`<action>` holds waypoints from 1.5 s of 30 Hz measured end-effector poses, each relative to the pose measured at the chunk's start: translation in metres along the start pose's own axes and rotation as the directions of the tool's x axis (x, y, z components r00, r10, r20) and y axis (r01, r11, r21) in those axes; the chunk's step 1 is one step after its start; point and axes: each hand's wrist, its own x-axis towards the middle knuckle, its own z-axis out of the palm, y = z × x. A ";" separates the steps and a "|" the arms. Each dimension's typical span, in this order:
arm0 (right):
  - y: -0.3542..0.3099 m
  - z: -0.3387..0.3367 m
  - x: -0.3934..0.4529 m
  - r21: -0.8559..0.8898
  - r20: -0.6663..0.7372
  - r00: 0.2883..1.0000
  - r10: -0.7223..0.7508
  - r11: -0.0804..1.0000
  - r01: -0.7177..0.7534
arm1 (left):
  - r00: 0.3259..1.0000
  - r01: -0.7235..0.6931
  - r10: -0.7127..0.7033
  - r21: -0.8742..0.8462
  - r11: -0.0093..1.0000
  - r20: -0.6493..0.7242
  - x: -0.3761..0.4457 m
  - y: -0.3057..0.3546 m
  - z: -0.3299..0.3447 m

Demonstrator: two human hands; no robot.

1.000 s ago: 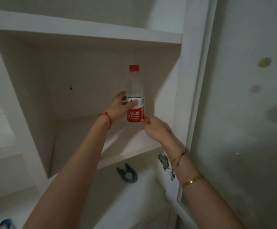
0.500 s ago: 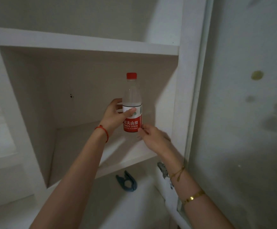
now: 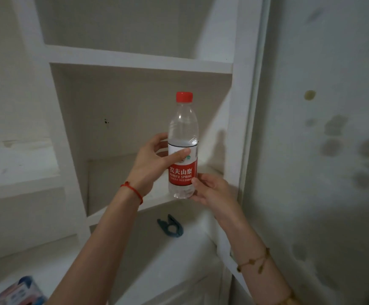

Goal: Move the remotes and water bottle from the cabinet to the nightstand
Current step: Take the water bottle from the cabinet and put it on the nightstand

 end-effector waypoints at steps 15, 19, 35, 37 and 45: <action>0.039 -0.009 -0.111 0.288 0.218 0.955 0.200 0.922 -0.259 | 0.997 0.070 -0.070 -0.007 0.998 -0.029 -0.135 -0.002 -0.010; 0.053 0.002 -0.129 0.278 0.319 0.911 0.260 0.894 -0.353 | 0.984 0.109 -0.106 0.016 0.994 -0.142 -0.171 -0.011 -0.017; 0.129 0.064 -0.219 -0.123 0.651 0.531 0.542 0.766 -0.631 | 0.770 0.324 -0.267 -0.006 0.946 -0.579 -0.365 -0.027 -0.029; 0.135 0.076 -0.236 -0.184 0.685 0.470 0.556 0.757 -0.627 | 0.719 0.341 -0.271 -0.015 0.940 -0.640 -0.393 -0.022 -0.030; 0.145 0.134 -0.307 -0.382 0.820 0.182 0.542 0.756 -0.532 | 0.471 0.412 -0.286 -0.078 0.908 -0.834 -0.499 -0.004 -0.041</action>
